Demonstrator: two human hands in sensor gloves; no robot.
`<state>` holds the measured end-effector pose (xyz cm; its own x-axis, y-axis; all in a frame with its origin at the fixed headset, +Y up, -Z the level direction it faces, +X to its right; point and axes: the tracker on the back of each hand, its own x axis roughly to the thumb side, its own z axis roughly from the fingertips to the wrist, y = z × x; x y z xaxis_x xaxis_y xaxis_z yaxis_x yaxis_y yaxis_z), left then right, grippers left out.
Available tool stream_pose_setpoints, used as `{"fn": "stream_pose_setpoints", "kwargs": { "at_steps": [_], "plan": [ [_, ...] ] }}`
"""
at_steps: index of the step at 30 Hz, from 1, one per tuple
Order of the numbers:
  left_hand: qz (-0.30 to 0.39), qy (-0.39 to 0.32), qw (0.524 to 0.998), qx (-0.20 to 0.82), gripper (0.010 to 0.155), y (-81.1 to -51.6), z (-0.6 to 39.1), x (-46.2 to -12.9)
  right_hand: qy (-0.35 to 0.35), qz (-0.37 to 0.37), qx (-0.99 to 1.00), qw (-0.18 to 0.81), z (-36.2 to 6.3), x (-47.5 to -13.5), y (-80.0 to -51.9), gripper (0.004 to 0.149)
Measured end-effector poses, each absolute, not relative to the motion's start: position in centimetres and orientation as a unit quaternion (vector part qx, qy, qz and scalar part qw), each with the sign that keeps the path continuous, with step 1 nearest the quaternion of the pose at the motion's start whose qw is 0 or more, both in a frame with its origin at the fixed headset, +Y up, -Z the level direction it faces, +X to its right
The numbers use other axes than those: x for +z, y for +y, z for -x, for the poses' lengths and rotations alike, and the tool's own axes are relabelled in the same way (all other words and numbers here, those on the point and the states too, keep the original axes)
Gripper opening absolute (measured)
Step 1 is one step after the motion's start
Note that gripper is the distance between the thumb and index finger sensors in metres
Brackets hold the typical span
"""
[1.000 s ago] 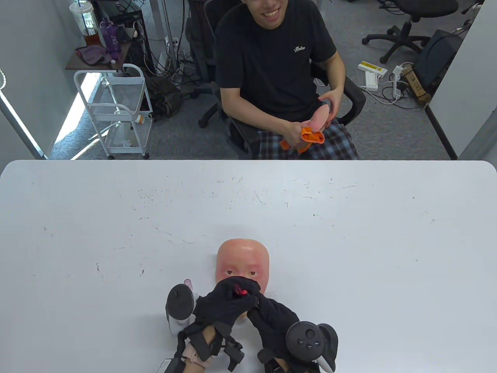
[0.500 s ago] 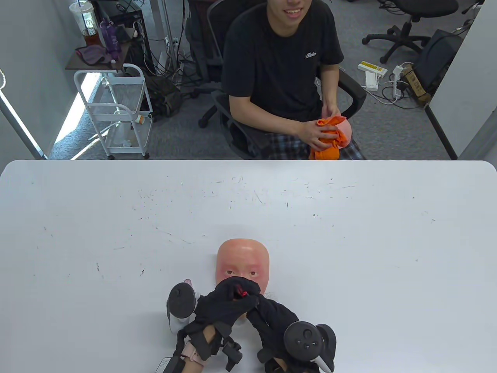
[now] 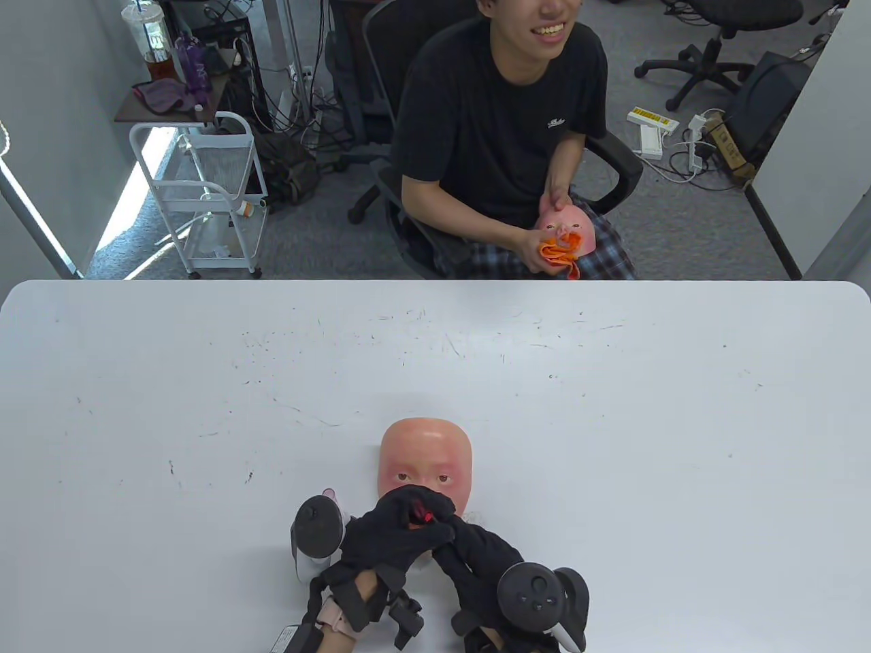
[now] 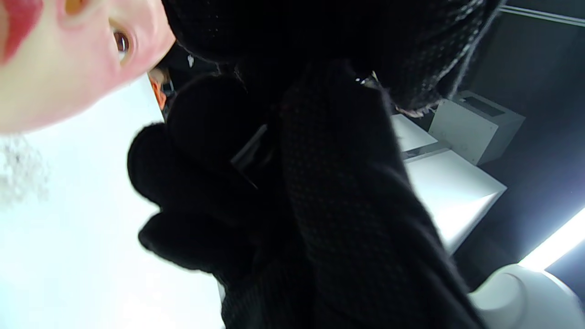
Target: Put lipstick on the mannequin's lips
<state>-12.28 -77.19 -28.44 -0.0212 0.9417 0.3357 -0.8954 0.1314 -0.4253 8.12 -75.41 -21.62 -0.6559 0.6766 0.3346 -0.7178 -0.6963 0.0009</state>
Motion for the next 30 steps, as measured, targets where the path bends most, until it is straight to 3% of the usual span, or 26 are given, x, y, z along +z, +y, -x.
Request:
{"fn": "stream_pose_setpoints", "kwargs": {
  "at_steps": [3,12,15,22,26,29,30],
  "plan": [
    [0.062,-0.275,0.665,0.692,0.05,-77.4,11.9,-28.3,-0.071,-0.141,0.908,0.389,-8.5,-21.7,-75.4,0.052],
    [0.01,-0.249,0.713,0.655,0.042,-76.9,12.3,-28.0,-0.072,-0.157,0.907,0.383,-8.1,-21.5,-75.1,0.051],
    [0.043,-0.267,0.681,0.681,0.048,-77.2,12.1,-28.1,-0.067,-0.142,0.906,0.393,-8.6,-21.7,-75.2,0.052],
    [-0.024,-0.257,0.723,0.64,0.043,-76.2,13.2,-28.0,-0.071,-0.158,0.901,0.399,-8.4,-21.5,-74.8,0.053],
    [-0.086,-0.249,0.699,0.665,0.058,-74.5,15.4,-28.1,-0.077,-0.148,0.907,0.387,-8.5,-21.4,-74.8,0.054],
    [-0.166,-0.221,0.749,0.602,0.063,-72.6,18.9,-27.9,-0.068,-0.137,0.906,0.395,-8.8,-21.7,-75.0,0.053],
    [-0.189,-0.2,0.789,0.55,0.065,-72.2,20.3,-27.9,-0.064,-0.137,0.904,0.401,-8.9,-21.8,-75.0,0.053]
  ]
}}
